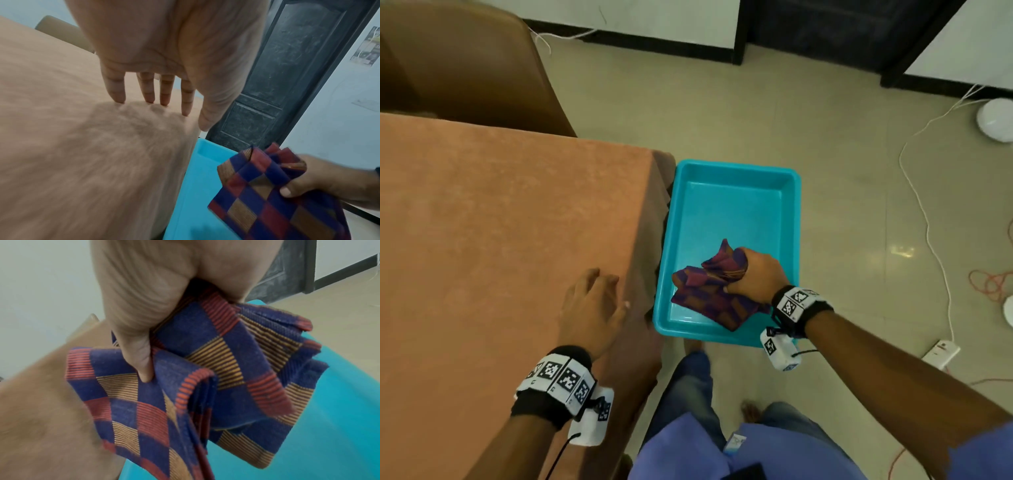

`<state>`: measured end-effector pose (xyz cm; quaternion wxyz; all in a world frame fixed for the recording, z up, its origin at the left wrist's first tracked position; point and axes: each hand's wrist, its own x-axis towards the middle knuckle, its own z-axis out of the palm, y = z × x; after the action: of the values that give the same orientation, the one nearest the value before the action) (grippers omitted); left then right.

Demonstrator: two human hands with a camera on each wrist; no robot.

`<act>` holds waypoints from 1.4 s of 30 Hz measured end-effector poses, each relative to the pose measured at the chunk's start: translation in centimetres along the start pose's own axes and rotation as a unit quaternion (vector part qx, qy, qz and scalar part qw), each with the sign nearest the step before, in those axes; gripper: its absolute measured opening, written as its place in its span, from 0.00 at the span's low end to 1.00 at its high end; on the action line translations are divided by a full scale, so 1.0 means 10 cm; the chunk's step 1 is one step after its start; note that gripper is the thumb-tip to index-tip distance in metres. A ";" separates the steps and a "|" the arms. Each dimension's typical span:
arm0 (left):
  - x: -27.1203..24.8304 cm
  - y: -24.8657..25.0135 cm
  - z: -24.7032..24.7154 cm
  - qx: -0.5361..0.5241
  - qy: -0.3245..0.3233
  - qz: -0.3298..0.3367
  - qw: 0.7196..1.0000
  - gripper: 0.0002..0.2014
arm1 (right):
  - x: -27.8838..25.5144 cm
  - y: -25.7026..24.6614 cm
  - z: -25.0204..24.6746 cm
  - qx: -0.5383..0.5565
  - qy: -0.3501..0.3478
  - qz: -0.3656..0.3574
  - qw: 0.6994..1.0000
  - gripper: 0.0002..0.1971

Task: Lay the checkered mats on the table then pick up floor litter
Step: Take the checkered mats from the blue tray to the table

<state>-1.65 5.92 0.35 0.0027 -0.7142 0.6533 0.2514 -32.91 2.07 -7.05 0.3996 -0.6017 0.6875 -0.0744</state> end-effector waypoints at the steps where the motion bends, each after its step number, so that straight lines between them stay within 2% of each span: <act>1: -0.20 -0.04 0.04 0.000 0.002 -0.012 1.000 0.23 | -0.16 -0.01 -0.02 0.005 0.008 -0.017 1.000 0.25; 3: -0.57 -0.18 0.17 -0.011 0.004 -0.045 0.999 0.23 | -0.39 -0.02 -0.01 0.012 0.019 -0.042 0.999 0.25; 8: -1.96 -0.59 0.64 -0.034 0.037 -0.145 0.988 0.24 | -1.13 -0.04 0.19 0.011 0.008 -0.104 0.995 0.25; 11: -2.90 -0.83 0.96 -0.036 0.054 -0.208 0.976 0.26 | -1.63 -0.11 0.46 -0.009 -0.037 -0.140 0.989 0.23; 15: -3.88 -1.00 1.25 -0.063 0.070 -0.283 0.954 0.28 | -2.23 -0.22 0.89 -0.049 -0.105 -0.185 0.976 0.25; 18: -4.50 -1.12 1.43 -0.134 0.103 -0.328 0.929 0.22 | -2.66 -0.36 1.26 -0.085 -0.155 -0.223 0.959 0.22; 22: -5.45 -1.36 1.76 -0.239 0.130 -0.415 0.868 0.14 | -3.32 -0.63 1.98 -0.148 -0.241 -0.272 0.920 0.21; 25: -6.14 -1.63 2.02 -0.298 0.140 -0.473 0.817 0.11 | -3.84 -0.85 2.61 -0.182 -0.298 -0.322 0.880 0.22; 31: -7.62 -2.44 2.49 -0.362 0.163 -0.532 0.748 0.06 | -5.12 -1.48 4.01 -0.244 -0.373 -0.389 0.806 0.19; 36: -8.67 -3.16 2.53 -0.362 0.194 -0.552 0.726 0.08 | -6.17 -2.24 4.98 -0.265 -0.370 -0.444 0.772 0.18; 39: -9.05 -3.59 2.41 -0.350 0.225 -0.559 0.718 0.08 | -6.56 -2.76 5.35 -0.247 -0.351 -0.493 0.757 0.20; 42: -9.19 -4.07 2.19 -0.338 0.248 -0.557 0.717 0.08 | -6.77 -3.35 5.59 -0.226 -0.328 -0.528 0.750 0.22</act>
<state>26.70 104.78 1.34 -0.2611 -0.9393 -0.0131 0.2222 25.59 74.42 6.28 0.3502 -0.9289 0.0843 0.0860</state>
